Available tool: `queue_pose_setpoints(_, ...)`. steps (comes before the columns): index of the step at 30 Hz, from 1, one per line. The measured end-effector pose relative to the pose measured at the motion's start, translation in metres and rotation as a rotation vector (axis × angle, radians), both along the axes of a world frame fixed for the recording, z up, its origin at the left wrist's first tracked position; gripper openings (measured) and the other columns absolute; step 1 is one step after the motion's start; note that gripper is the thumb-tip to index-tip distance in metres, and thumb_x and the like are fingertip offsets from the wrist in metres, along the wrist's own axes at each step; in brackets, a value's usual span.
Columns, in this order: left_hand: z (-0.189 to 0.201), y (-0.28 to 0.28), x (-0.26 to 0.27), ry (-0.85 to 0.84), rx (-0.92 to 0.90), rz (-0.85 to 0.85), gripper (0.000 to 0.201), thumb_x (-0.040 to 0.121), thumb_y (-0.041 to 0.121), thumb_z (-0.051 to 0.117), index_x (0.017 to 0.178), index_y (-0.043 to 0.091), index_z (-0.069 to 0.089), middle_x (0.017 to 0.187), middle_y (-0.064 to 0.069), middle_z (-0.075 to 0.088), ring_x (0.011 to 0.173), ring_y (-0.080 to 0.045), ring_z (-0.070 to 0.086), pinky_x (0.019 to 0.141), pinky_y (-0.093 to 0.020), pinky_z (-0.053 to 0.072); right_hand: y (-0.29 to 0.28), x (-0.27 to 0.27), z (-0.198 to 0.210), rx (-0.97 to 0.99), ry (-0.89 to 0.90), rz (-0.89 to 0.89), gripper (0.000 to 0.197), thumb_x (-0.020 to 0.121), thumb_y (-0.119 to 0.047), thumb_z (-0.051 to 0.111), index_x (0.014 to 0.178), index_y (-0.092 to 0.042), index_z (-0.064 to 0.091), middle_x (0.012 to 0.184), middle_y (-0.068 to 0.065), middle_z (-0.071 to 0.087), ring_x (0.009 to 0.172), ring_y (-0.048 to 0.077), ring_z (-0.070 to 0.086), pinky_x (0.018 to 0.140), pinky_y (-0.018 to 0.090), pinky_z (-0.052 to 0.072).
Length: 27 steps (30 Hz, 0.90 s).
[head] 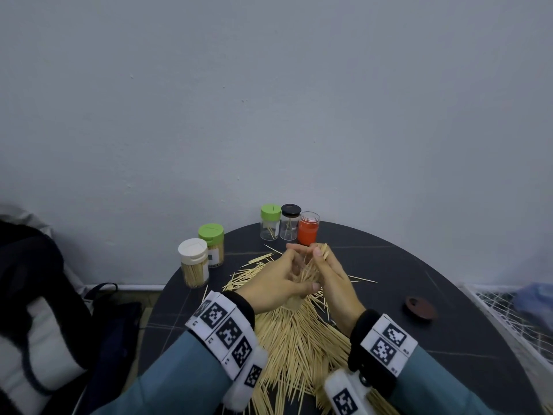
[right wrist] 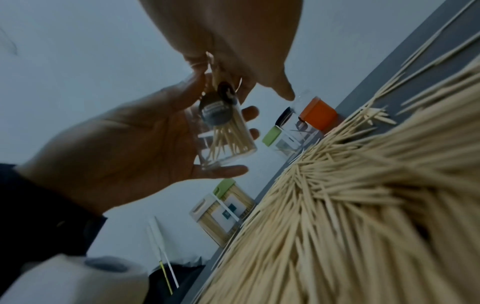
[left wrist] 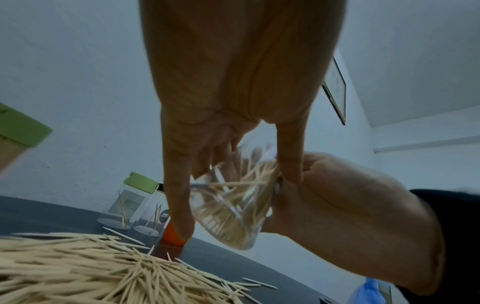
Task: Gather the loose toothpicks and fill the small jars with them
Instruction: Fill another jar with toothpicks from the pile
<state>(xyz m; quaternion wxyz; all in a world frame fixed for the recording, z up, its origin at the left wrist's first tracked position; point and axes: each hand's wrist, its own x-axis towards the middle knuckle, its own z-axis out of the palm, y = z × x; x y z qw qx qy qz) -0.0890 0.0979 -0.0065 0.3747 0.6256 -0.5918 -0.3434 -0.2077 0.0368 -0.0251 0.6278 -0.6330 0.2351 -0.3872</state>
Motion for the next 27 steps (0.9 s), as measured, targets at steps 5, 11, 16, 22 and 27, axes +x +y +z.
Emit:
queue_pose_setpoints(5, 0.0, -0.001, -0.002, -0.037, 0.002, -0.004, 0.047, 0.085, 0.03, 0.067, 0.123, 0.014, 0.044, 0.1, 0.005, 0.055, 0.087, -0.007, 0.054, 0.078, -0.024, 0.046, -0.005, -0.003, 0.004, -0.075, -0.05, -0.042, 0.035, 0.094, -0.035, 0.033, 0.102, -0.008, 0.054, 0.11, 0.001, 0.069, 0.108, 0.013, 0.062, 0.09, 0.026, 0.049)
queue_pose_setpoints(11, 0.001, -0.001, -0.003, -0.04, -0.016, -0.004, 0.034, 0.086, 0.027, 0.066, 0.109, 0.017, 0.044, 0.095, 0.008, 0.054, 0.08, -0.003, 0.053, 0.067, -0.015, 0.042, -0.008, -0.006, 0.001, -0.094, 0.159, 0.037, 0.035, 0.101, -0.024, 0.027, 0.123, -0.018, 0.053, 0.117, -0.01, 0.061, 0.099, -0.01, 0.06, 0.079, 0.007, 0.047)
queue_pose_setpoints(16, 0.001, 0.0, -0.002, -0.057, 0.0, 0.011, 0.038, 0.085, 0.029, 0.067, 0.113, 0.016, 0.045, 0.102, 0.003, 0.058, 0.086, -0.008, 0.057, 0.075, -0.023, 0.047, -0.008, -0.011, 0.011, -0.088, 0.312, 0.043, 0.04, 0.101, -0.032, 0.023, 0.133, -0.025, 0.047, 0.123, -0.016, 0.051, 0.112, -0.005, 0.047, 0.091, 0.011, 0.032)
queue_pose_setpoints(22, 0.005, 0.002, 0.001, -0.064, -0.007, 0.025, 0.038, 0.086, 0.029, 0.066, 0.114, 0.017, 0.044, 0.1, 0.007, 0.058, 0.083, -0.004, 0.057, 0.068, -0.014, 0.048, -0.018, -0.01, 0.019, -0.063, 0.464, 0.15, 0.04, 0.099, -0.033, 0.032, 0.137, -0.026, 0.041, 0.141, -0.005, 0.045, 0.131, 0.013, 0.039, 0.112, 0.035, 0.024)
queue_pose_setpoints(27, 0.013, 0.007, 0.012, -0.06, -0.027, 0.092, 0.043, 0.084, 0.033, 0.067, 0.117, 0.018, 0.045, 0.11, 0.003, 0.057, 0.095, -0.011, 0.055, 0.08, -0.027, 0.046, -0.038, -0.007, 0.029, -0.105, 0.543, 0.038, 0.04, 0.101, -0.035, 0.029, 0.133, -0.017, 0.045, 0.13, -0.002, 0.053, 0.119, 0.01, 0.048, 0.096, 0.028, 0.031)
